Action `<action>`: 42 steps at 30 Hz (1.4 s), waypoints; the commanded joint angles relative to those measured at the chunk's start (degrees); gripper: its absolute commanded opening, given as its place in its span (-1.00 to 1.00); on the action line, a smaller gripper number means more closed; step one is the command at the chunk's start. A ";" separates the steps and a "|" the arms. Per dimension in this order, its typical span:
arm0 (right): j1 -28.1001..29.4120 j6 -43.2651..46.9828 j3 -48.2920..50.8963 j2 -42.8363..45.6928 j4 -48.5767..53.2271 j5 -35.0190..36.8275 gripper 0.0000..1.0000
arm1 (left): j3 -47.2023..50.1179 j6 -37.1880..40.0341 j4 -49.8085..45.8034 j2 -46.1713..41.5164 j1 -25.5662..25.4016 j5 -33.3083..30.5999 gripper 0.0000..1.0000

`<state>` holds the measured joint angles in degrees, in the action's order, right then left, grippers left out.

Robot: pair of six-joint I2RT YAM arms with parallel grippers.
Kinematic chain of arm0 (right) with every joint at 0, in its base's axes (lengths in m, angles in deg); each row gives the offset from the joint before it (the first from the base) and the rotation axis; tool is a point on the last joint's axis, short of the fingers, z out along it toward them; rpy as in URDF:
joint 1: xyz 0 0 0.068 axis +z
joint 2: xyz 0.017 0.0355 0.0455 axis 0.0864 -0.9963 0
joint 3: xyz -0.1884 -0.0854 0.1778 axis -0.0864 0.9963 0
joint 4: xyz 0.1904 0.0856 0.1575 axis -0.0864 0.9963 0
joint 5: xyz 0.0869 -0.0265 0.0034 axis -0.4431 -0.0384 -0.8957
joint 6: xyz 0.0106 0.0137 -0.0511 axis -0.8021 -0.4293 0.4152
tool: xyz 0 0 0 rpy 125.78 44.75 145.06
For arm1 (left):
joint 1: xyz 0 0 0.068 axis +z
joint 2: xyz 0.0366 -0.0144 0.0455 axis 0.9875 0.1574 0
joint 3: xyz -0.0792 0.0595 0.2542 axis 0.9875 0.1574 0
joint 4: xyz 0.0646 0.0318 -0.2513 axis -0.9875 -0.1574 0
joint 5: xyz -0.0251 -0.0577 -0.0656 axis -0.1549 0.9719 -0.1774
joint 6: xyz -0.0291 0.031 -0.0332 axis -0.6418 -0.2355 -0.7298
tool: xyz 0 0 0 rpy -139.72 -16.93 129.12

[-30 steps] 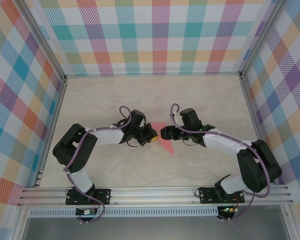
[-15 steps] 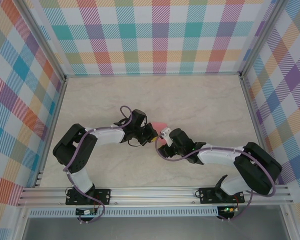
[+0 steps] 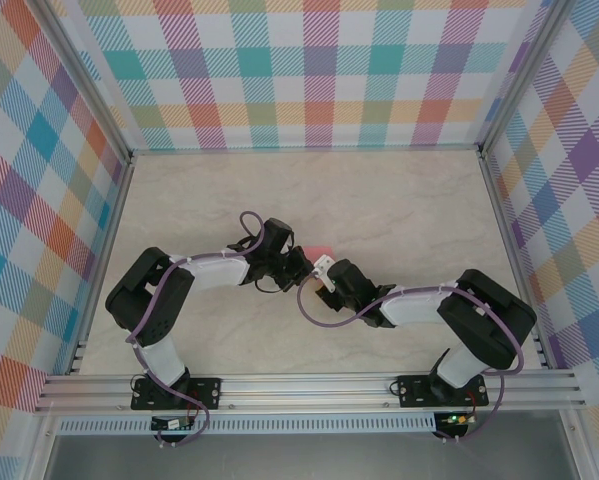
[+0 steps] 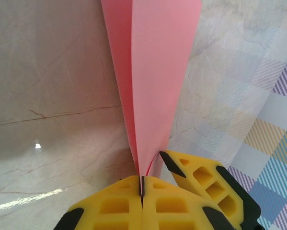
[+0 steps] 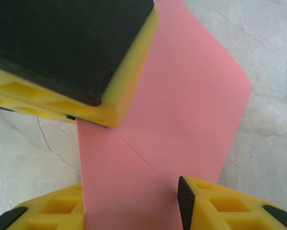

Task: Fold a paper plane with a square sheet of paper (pick it up from the middle)
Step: Fold the wing for the fifth time at the center of the table.

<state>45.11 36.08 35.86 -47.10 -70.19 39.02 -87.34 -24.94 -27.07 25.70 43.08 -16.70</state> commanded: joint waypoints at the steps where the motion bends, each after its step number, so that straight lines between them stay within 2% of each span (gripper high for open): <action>1: 0.32 0.71 0.13 0.94 -2.75 0.05 -0.09 | -1.79 -0.39 -1.48 -0.21 -0.45 -0.38 -0.95; 5: 0.35 0.82 0.24 1.42 -2.96 -0.98 -0.12 | -2.01 -0.16 -1.96 -0.03 -0.41 -0.51 -0.95; 8: 0.36 0.73 0.37 1.89 -2.99 -1.37 -0.23 | -2.08 -0.13 -2.10 -0.03 -0.45 -0.56 -0.95; 14: 0.21 -0.64 -0.08 0.84 -1.95 -1.22 -0.68 | -1.87 -0.31 -2.27 -1.71 0.24 -0.30 -0.90; 17: -0.05 -3.02 -0.08 1.14 -1.61 -2.87 -0.81 | -1.25 0.05 -3.16 -3.87 1.96 -0.32 -0.73; 23: -1.93 -7.80 -0.03 2.78 -0.68 -10.90 -0.88 | 1.53 2.14 -6.20 -10.08 7.99 -1.07 -0.22; 29: -4.30 -14.93 -0.30 2.72 -1.36 -20.80 -0.87 | 5.27 4.33 -6.76 -17.72 11.50 -3.68 0.03; 32: -5.26 -18.65 -0.56 1.74 -2.58 -25.56 -0.84 | 8.86 3.91 -2.34 -20.12 11.50 -2.77 0.03; 35: -5.94 -21.83 -0.70 0.28 -3.88 -28.71 -0.79 | 13.41 2.50 4.04 -21.20 11.12 -0.78 -0.05; 42: -7.22 -25.66 -0.75 -2.36 -5.73 -32.40 -0.75 | 20.16 0.26 16.32 -18.92 7.55 1.36 -0.35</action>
<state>38.37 13.48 35.86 -48.41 -73.27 10.65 -68.26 -23.60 -18.89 5.57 52.17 -17.20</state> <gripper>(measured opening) 0.126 0.333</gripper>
